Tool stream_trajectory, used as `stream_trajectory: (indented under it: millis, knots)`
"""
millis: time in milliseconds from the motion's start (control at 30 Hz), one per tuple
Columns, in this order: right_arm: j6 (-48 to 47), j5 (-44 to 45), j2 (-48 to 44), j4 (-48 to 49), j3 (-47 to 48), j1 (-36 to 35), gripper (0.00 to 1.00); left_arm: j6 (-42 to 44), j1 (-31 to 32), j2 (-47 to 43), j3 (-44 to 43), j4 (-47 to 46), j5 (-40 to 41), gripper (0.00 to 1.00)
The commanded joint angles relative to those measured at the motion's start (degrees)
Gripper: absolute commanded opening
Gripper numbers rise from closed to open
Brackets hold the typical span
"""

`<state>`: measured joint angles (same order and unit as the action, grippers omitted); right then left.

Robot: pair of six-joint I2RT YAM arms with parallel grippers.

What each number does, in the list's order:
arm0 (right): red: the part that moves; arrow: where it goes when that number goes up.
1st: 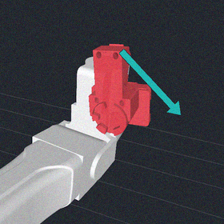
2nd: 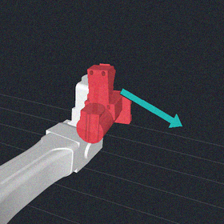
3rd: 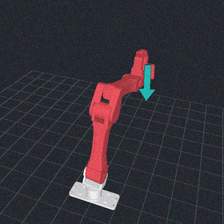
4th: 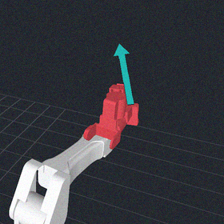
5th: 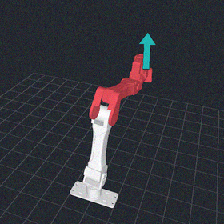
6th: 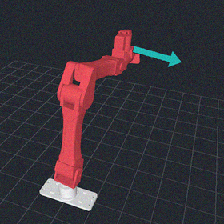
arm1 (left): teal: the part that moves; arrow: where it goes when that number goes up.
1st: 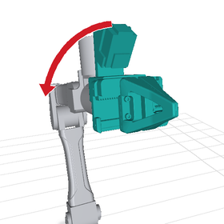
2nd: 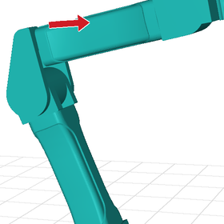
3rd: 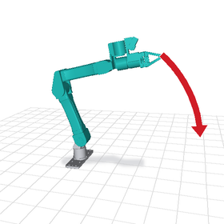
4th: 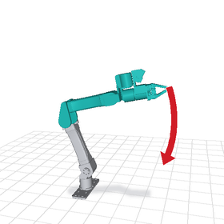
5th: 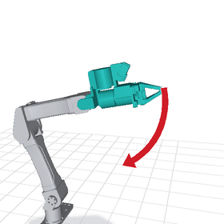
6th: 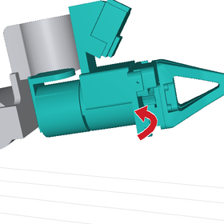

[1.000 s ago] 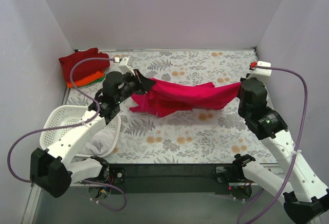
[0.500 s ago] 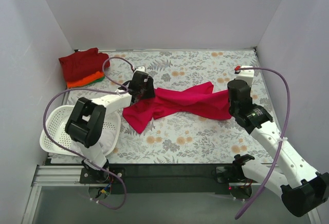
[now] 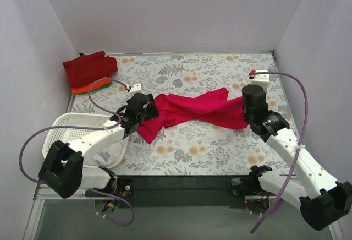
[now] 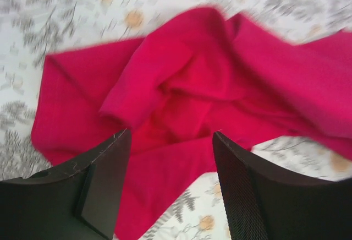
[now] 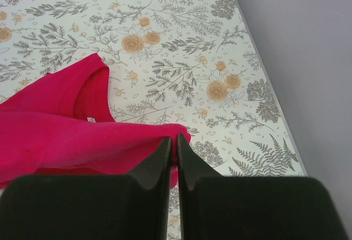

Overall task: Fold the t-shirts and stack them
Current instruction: Flatten the tshirt out

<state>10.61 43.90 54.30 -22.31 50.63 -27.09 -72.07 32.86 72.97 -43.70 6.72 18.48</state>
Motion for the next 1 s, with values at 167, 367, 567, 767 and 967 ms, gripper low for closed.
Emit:
stream_trajectory:
  millis: [167, 367, 567, 767, 967]
  knots:
    - [0.55, -0.66, -0.95, 3.41, -0.97, 0.20, 0.01, -4.66, 0.18, 0.33, 5.82, 2.78, 2.44, 0.56]
    - [0.55, -0.83, -1.31, 3.50, -1.32, 0.20, 0.01, -3.34, 0.18, 1.29, 7.67, -3.37, 0.60, 0.56]
    - [0.38, -0.75, -1.48, 3.50, -1.50, 0.20, 0.01, -3.42, 0.10, 5.25, 7.84, -8.02, 0.24, 0.54]
    - [0.02, -0.83, -1.39, 3.50, -1.85, 0.20, 0.01, -2.64, 0.10, 7.01, 8.64, -12.34, 2.61, 0.52]
    - [0.02, -1.36, -0.69, 3.50, -2.03, 0.20, 0.01, -2.63, 0.18, 9.82, 8.37, -13.14, 3.40, 0.50]
